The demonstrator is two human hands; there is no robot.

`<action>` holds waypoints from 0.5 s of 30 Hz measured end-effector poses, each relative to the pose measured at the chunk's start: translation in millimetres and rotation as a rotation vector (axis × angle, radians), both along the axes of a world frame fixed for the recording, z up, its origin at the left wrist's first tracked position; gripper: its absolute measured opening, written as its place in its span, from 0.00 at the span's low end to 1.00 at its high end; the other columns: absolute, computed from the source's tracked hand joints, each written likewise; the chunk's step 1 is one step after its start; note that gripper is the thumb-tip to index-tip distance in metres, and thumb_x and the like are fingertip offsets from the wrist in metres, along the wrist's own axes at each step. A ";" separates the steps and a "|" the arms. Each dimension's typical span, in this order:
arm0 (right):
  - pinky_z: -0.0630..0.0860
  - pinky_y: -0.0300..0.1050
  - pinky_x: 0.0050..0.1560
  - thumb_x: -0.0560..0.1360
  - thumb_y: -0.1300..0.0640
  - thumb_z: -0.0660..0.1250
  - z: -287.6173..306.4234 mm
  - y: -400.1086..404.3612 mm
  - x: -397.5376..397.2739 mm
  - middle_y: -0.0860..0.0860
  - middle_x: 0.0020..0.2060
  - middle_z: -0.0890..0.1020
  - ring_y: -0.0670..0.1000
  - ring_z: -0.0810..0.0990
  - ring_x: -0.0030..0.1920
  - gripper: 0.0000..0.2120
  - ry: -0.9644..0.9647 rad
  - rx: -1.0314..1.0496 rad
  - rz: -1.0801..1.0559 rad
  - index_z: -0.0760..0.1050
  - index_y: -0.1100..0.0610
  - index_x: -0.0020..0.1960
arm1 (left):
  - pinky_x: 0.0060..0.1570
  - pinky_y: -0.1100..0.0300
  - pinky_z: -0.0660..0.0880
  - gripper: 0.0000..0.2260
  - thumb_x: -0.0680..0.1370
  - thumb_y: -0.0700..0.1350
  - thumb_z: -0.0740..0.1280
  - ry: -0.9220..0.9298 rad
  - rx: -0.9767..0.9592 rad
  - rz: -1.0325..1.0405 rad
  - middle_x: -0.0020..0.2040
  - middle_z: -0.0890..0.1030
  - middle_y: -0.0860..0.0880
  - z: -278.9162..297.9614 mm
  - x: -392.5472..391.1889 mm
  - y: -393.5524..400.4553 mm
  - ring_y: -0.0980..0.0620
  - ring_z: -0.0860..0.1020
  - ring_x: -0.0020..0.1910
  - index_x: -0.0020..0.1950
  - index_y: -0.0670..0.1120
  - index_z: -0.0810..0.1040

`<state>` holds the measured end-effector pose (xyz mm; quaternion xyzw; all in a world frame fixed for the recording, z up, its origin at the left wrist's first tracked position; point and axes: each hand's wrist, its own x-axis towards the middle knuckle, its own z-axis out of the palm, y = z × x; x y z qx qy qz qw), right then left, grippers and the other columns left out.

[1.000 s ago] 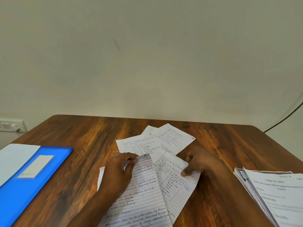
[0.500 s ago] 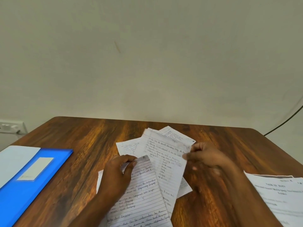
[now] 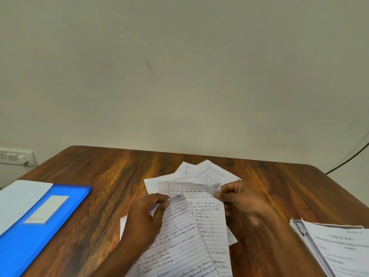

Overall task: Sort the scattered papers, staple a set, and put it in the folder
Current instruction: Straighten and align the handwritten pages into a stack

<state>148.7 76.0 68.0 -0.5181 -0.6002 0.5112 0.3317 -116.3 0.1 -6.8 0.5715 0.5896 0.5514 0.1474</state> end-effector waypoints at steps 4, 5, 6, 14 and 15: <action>0.77 0.48 0.38 0.74 0.59 0.78 2.3 0.0 6.6 0.69 0.49 0.85 0.58 0.77 0.40 0.12 0.003 -0.062 0.069 0.84 0.68 0.50 | 0.60 0.48 0.81 0.06 0.78 0.43 0.74 -0.003 0.012 -0.011 0.50 0.86 0.60 0.8 0.1 -0.2 0.58 0.82 0.53 0.53 0.52 0.88; 0.77 0.48 0.37 0.74 0.58 0.78 3.2 0.4 8.1 0.68 0.48 0.86 0.56 0.78 0.38 0.12 0.004 -0.057 0.085 0.84 0.68 0.50 | 0.61 0.48 0.81 0.06 0.78 0.43 0.74 -0.013 0.011 -0.013 0.50 0.86 0.59 0.6 0.2 -0.1 0.57 0.82 0.53 0.52 0.52 0.88; 0.77 0.47 0.37 0.74 0.58 0.78 4.1 0.4 9.4 0.66 0.47 0.86 0.55 0.78 0.37 0.12 0.006 -0.052 0.100 0.85 0.68 0.50 | 0.61 0.48 0.81 0.06 0.78 0.43 0.74 -0.023 0.009 -0.014 0.50 0.86 0.59 0.3 0.2 0.1 0.57 0.82 0.53 0.52 0.52 0.88; 0.78 0.46 0.40 0.72 0.54 0.79 10.7 -2.2 11.7 0.62 0.48 0.88 0.55 0.80 0.41 0.14 0.015 -0.024 0.159 0.86 0.65 0.50 | 0.62 0.49 0.80 0.06 0.78 0.45 0.74 0.003 -0.010 -0.012 0.51 0.85 0.60 -2.4 -1.2 1.6 0.59 0.81 0.55 0.52 0.54 0.87; 0.78 0.47 0.40 0.71 0.54 0.79 10.7 -2.0 11.6 0.62 0.48 0.88 0.56 0.80 0.42 0.16 0.012 -0.027 0.163 0.86 0.66 0.50 | 0.62 0.49 0.80 0.06 0.78 0.45 0.74 0.006 -0.010 -0.012 0.52 0.85 0.60 -2.8 -1.3 1.9 0.59 0.81 0.55 0.53 0.54 0.87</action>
